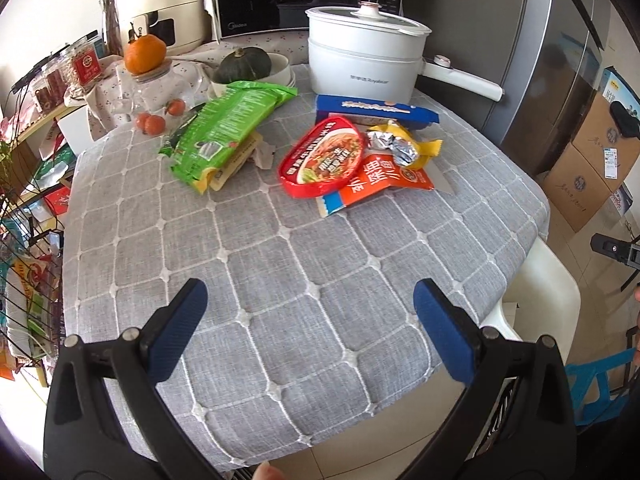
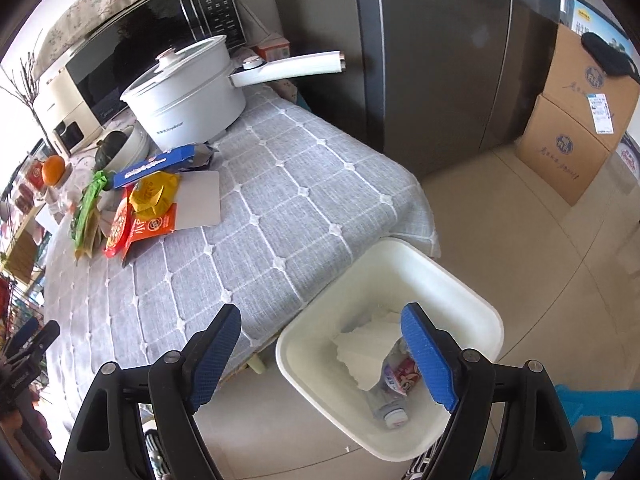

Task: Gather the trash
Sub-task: 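Reach the right tool to the yellow snack packet and grasp it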

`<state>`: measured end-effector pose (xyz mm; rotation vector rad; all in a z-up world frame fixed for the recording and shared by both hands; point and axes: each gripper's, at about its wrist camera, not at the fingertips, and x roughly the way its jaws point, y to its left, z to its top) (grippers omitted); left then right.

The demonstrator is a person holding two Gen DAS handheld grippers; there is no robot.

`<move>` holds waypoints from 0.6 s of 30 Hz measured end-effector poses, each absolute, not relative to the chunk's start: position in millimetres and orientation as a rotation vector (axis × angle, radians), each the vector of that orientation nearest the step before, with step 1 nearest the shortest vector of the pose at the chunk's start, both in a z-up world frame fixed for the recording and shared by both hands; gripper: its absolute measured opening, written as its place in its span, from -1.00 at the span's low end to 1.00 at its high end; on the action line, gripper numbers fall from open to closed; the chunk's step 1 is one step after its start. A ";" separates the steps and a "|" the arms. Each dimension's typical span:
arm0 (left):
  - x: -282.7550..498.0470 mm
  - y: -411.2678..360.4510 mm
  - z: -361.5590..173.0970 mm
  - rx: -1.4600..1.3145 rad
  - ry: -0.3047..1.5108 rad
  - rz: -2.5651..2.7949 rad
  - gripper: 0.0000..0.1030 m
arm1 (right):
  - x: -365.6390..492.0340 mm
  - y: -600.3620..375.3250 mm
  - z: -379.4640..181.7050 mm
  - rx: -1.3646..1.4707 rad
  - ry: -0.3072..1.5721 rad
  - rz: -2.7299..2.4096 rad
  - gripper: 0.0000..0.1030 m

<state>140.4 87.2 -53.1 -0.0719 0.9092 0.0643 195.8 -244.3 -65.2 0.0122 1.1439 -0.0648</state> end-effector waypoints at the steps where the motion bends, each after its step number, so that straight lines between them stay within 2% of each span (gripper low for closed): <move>1: 140.6 93.5 -53.8 -0.082 0.907 0.074 0.99 | 198.4 -236.6 -68.1 0.002 1.142 -0.056 0.63; 18: 155.8 176.7 -82.4 -0.049 0.882 0.194 0.99 | 283.7 -104.7 -136.0 -0.080 1.136 0.153 0.64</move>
